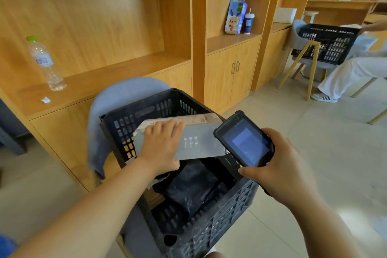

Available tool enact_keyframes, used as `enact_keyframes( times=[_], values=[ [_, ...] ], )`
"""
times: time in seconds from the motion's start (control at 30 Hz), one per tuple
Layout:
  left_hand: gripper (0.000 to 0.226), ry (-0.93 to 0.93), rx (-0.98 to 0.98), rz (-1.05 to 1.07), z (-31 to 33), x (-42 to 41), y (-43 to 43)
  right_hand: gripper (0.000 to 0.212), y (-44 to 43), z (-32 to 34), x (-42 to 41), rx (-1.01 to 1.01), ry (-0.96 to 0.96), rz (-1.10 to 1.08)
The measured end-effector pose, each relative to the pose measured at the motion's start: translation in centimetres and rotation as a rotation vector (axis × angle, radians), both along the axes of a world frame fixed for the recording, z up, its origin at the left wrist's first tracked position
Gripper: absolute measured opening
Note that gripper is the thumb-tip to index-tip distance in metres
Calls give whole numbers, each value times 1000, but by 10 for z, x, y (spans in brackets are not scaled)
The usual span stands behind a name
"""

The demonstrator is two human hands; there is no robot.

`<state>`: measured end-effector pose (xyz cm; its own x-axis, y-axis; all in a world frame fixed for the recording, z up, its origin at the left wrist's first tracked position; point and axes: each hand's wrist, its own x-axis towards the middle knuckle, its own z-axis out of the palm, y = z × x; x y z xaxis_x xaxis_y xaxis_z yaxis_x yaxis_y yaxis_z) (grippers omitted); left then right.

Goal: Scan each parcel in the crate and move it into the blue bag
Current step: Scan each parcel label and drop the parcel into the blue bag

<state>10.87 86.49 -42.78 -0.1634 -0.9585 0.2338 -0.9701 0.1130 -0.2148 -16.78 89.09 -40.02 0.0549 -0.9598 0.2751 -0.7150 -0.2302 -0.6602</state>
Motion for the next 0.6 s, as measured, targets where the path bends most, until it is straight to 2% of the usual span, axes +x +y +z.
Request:
enact_keyframes(
  times=[0.07,0.13,0.2,0.23,0.3,0.37,0.47,0.53,0.6],
  values=[
    [70,-2,37,-74,-18,-11,-10,84,-6,-6,-4,16,-5,-19],
    [52,39,188,-173,-36,-18,-19,83,-12,-11,-8,38,-4,-34],
    [52,187,423,-179,-50,-18,-25,84,-17,-14,-11,61,12,-45],
    [54,290,471,-158,-53,-15,-28,83,-19,-15,-12,64,21,-50],
    [52,479,455,-147,-57,-5,-34,82,-23,-18,-12,72,42,-60],
    [45,569,442,-134,-58,7,-38,82,-28,-20,-8,86,63,-56],
    [64,635,427,18,-62,23,-47,84,-33,-22,0,106,82,-38],
    [94,661,429,183,-65,32,-54,85,-36,-25,5,102,103,-20],
    [123,659,528,301,-64,41,-62,88,-37,-28,9,107,122,-12]
  ],
)
